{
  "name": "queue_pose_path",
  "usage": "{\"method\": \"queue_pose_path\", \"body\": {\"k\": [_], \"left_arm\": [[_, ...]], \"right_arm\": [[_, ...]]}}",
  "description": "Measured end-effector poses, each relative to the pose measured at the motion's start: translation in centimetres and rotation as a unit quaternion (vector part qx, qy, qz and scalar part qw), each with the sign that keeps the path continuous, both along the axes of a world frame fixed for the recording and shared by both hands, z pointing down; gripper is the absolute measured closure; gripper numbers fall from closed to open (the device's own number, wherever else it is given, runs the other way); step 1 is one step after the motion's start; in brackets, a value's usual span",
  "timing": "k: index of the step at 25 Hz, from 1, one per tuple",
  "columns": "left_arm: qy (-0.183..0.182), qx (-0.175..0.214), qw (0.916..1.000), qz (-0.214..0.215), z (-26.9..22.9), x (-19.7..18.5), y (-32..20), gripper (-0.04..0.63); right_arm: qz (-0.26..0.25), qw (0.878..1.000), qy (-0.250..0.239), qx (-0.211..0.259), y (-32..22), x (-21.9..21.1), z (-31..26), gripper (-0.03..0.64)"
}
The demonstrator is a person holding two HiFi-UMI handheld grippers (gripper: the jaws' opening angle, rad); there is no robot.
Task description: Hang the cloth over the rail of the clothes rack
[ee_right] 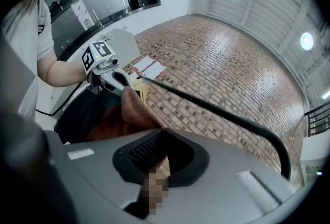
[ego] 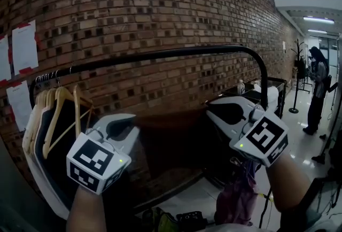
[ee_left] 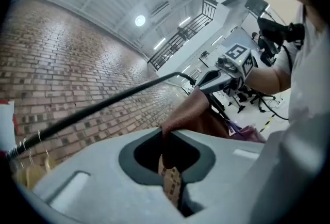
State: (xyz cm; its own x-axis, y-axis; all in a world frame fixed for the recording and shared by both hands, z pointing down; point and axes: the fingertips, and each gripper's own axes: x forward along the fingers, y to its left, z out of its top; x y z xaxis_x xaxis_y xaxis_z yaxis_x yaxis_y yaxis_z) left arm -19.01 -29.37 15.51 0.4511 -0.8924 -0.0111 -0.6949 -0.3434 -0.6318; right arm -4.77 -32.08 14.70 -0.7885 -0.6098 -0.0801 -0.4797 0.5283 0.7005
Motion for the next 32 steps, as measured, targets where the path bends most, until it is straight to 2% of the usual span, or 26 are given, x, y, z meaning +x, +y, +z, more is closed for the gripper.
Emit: {"method": "queue_pose_path", "body": {"k": [5, 10, 13, 17, 21, 23, 25, 28, 32], "left_arm": [[-0.039, 0.051, 0.9979, -0.012, -8.2, -0.2, 0.0, 0.584], [-0.096, 0.091, 0.9901, -0.047, -15.0, -0.8, -1.5, 0.584], [-0.130, 0.110, 0.9832, -0.067, -17.9, -1.4, -2.5, 0.584], [-0.174, 0.124, 0.9719, -0.098, -20.6, -2.0, -5.1, 0.584], [-0.229, 0.126, 0.9553, -0.137, -22.5, -2.6, -8.7, 0.584], [-0.260, 0.123, 0.9450, -0.155, -23.2, -2.9, -10.5, 0.584], [-0.285, 0.106, 0.9383, -0.164, -23.5, -3.2, -12.1, 0.584], [-0.314, 0.066, 0.9324, -0.166, -22.9, -3.8, -14.3, 0.584], [-0.371, 0.006, 0.9137, -0.165, -20.9, -4.4, -16.8, 0.584]], "right_arm": [[-0.002, 0.999, -0.009, 0.042, -0.3, 0.6, -9.2, 0.604], [0.021, 0.996, 0.023, 0.080, -1.2, 0.1, -15.1, 0.604], [0.048, 0.993, 0.043, 0.103, -2.4, -0.2, -17.6, 0.604], [0.080, 0.989, 0.063, 0.107, -4.8, -0.5, -20.3, 0.604], [0.118, 0.981, 0.103, 0.118, -7.5, -0.6, -22.4, 0.604], [0.135, 0.974, 0.133, 0.125, -8.8, -0.9, -23.1, 0.604], [0.148, 0.966, 0.171, 0.128, -10.1, -1.1, -23.3, 0.604], [0.153, 0.954, 0.227, 0.125, -11.9, -1.6, -22.5, 0.604], [0.154, 0.934, 0.304, 0.110, -14.6, -1.8, -20.4, 0.604]]}}
